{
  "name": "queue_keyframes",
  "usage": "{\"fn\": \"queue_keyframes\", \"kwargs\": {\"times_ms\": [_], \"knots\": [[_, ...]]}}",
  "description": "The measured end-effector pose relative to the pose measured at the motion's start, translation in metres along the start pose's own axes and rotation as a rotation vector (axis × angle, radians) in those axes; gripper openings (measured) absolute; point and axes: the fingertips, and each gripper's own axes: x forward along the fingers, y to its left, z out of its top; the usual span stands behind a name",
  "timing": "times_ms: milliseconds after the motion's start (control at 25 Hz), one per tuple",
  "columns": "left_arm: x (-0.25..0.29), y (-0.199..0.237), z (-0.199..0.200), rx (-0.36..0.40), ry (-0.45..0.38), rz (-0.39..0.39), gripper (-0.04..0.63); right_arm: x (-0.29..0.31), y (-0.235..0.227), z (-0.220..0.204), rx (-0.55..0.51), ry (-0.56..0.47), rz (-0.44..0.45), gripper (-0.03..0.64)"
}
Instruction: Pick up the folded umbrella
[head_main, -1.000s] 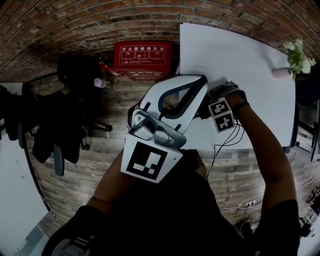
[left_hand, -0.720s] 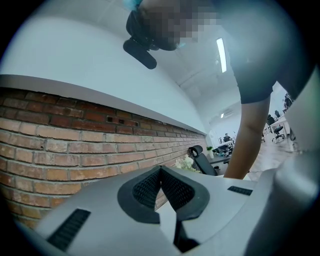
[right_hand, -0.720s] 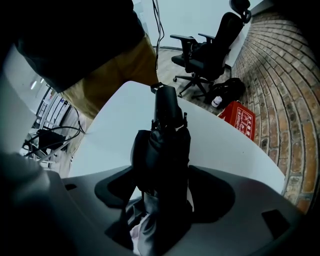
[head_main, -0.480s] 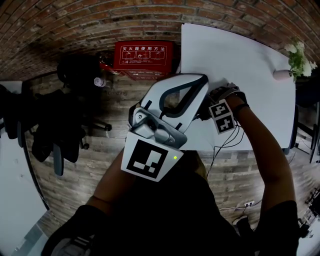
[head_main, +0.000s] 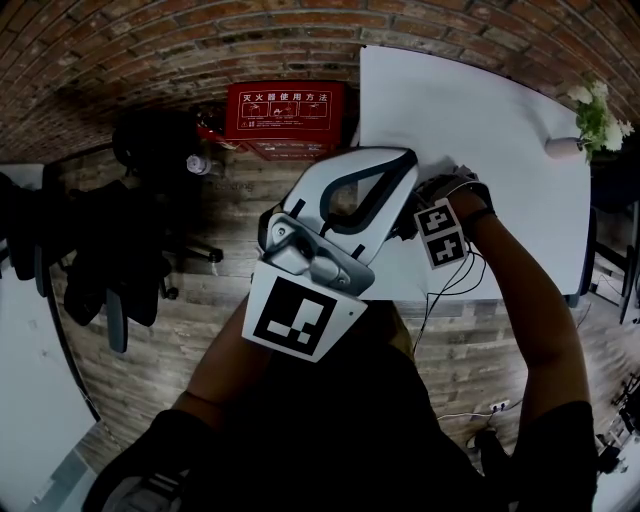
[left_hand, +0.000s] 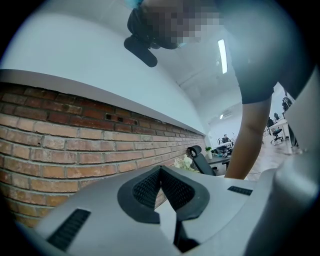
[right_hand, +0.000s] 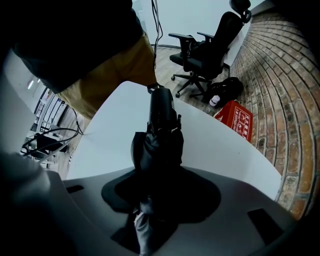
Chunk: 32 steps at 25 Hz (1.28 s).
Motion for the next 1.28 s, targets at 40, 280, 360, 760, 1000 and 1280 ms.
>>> {"fn": "queue_keyframes", "kwargs": {"times_ms": [40, 280, 360, 760, 1000, 1280], "knots": [[0.0, 0.0, 0.0, 0.0, 0.001, -0.001, 0.012, 0.0, 0.0, 0.0, 0.003, -0.002, -0.001, 0.208], [0.0, 0.001, -0.002, 0.0, 0.008, -0.004, 0.012, -0.007, -0.005, 0.003, 0.071, -0.043, -0.03, 0.204], [0.001, 0.003, -0.002, 0.003, 0.01, -0.006, 0.012, -0.012, -0.008, 0.005, 0.108, -0.066, -0.053, 0.202], [0.01, 0.003, 0.013, 0.041, -0.009, -0.03, 0.012, -0.063, -0.033, 0.004, 0.352, -0.21, -0.26, 0.202], [0.016, 0.002, 0.027, 0.082, -0.03, -0.044, 0.012, -0.104, -0.043, -0.01, 0.539, -0.303, -0.41, 0.202], [0.023, -0.003, 0.048, 0.145, -0.066, -0.086, 0.012, -0.165, -0.055, -0.021, 0.779, -0.466, -0.638, 0.202]]}}
